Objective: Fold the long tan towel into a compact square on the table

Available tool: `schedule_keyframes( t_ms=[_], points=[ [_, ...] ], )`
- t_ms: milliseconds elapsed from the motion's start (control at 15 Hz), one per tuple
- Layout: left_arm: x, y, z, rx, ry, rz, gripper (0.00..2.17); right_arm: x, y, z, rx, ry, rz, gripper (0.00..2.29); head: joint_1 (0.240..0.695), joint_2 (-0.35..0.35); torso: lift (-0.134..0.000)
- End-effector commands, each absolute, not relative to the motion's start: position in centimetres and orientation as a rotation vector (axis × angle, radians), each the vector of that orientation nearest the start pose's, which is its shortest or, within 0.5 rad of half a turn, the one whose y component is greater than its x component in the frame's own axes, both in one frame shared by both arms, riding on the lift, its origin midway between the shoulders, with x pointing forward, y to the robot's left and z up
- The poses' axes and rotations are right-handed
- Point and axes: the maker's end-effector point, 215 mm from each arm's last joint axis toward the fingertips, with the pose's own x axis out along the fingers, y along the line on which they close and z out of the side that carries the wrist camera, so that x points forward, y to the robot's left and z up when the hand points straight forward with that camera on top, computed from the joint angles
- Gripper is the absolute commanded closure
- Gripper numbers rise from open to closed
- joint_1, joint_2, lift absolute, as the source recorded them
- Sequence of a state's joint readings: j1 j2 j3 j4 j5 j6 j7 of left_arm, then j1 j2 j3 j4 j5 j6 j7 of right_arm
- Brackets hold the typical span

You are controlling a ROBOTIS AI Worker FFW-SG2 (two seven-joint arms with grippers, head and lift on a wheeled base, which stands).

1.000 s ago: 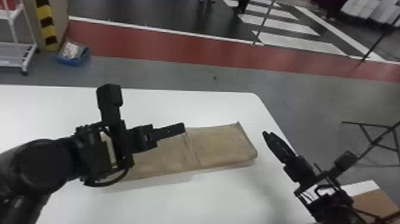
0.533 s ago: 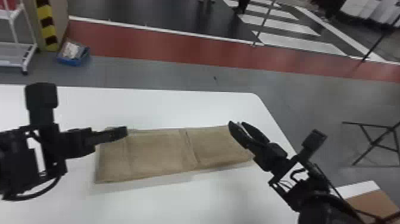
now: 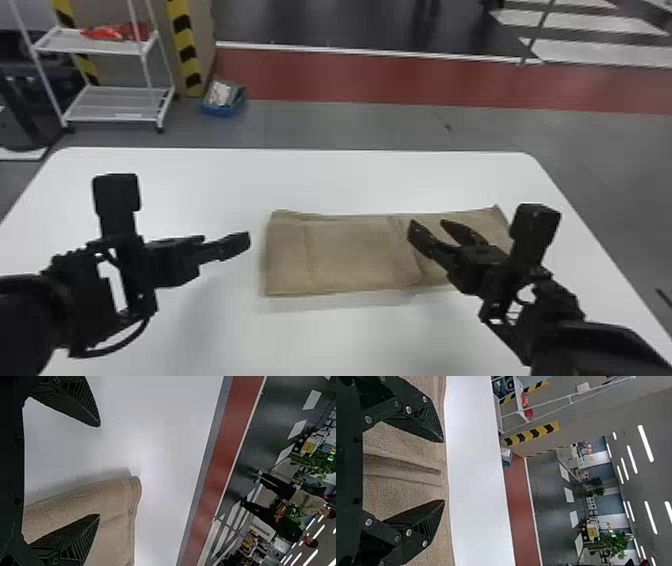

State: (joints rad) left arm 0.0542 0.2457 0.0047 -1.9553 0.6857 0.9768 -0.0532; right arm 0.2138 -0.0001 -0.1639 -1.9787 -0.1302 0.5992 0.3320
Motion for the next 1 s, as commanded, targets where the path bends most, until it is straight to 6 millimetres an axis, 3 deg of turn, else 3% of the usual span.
schedule_keyframes(
  t_ms=[0, 133, 467, 933],
  points=[
    [49.4, 15.5, -41.3, -0.337, 0.660, -0.400, 0.08, 50.3, -22.0, -41.7, 0.116, 0.433, 0.184, 0.41, 0.695, -0.088, -0.125],
    [48.9, 15.9, -41.7, -0.346, 0.666, -0.399, 0.08, 50.0, -22.0, -43.6, 0.070, 0.519, 0.151, 0.41, 0.695, -0.083, -0.125],
    [47.6, 16.1, -42.7, -0.369, 0.684, -0.415, 0.08, 50.9, -20.9, -43.6, 0.047, 0.507, 0.167, 0.41, 0.695, -0.061, -0.125],
    [47.8, 16.8, -42.6, -0.374, 0.677, -0.401, 0.08, 51.8, -21.0, -45.2, 0.039, 0.564, 0.159, 0.50, 0.695, -0.051, -0.125]
  ],
)
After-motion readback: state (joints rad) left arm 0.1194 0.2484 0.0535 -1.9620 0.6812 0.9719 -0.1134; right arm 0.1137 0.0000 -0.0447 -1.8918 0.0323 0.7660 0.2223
